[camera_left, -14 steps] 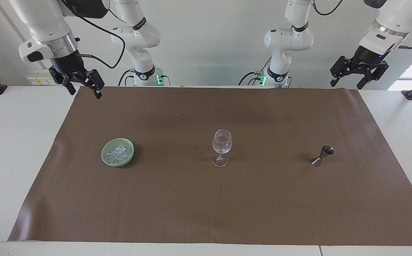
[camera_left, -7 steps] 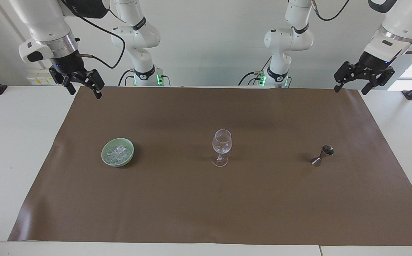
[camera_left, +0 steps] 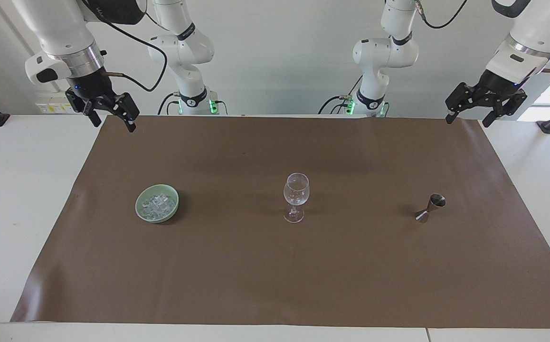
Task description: Pour wine and add ice with both arms
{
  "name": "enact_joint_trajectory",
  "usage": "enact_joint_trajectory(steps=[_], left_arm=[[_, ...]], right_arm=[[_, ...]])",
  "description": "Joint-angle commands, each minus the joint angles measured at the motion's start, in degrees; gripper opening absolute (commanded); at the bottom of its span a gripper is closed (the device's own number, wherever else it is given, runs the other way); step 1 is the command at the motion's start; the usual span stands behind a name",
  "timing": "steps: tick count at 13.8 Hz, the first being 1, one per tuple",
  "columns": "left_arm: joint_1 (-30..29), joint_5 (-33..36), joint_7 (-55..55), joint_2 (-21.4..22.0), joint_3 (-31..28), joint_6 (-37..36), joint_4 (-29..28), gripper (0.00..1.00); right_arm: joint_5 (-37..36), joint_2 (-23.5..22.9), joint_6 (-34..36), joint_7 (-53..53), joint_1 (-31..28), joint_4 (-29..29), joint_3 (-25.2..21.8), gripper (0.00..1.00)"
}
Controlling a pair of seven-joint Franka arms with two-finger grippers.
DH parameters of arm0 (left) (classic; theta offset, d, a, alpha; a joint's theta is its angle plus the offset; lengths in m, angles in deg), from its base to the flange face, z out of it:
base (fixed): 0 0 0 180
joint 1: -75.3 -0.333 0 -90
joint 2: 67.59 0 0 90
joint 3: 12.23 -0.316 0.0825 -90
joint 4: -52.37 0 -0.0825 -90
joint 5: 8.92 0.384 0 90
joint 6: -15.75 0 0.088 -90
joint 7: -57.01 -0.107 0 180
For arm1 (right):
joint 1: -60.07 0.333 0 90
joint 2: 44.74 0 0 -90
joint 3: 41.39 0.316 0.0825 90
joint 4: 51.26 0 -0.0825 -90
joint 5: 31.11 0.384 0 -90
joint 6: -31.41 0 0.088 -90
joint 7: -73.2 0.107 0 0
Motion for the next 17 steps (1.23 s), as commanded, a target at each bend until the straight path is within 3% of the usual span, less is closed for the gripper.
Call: enact_joint_trajectory(steps=[1,4,12,17], left_arm=[[0.29,0.42,-0.15,-0.97,-0.27,-1.14,1.77,1.0],[0.2,0.15,-0.15,-3.43,-0.27,-1.41,3.61,1.0],[-1.03,-0.63,-0.15,-17.04,-2.11,-4.57,19.33,1.0],[-3.06,-2.83,0.38,-22.32,-2.56,-3.26,21.8,1.0]], right_arm=[[1.48,0.42,-0.02,-0.56,-0.54,-0.53,0.26,1.0],[1.48,0.42,-0.02,-0.56,-0.54,-0.53,0.26,1.0],[1.48,0.42,-0.02,-0.56,-0.54,-0.53,0.26,1.0],[1.48,0.42,-0.02,-0.56,-0.54,-0.62,0.26,1.0]])
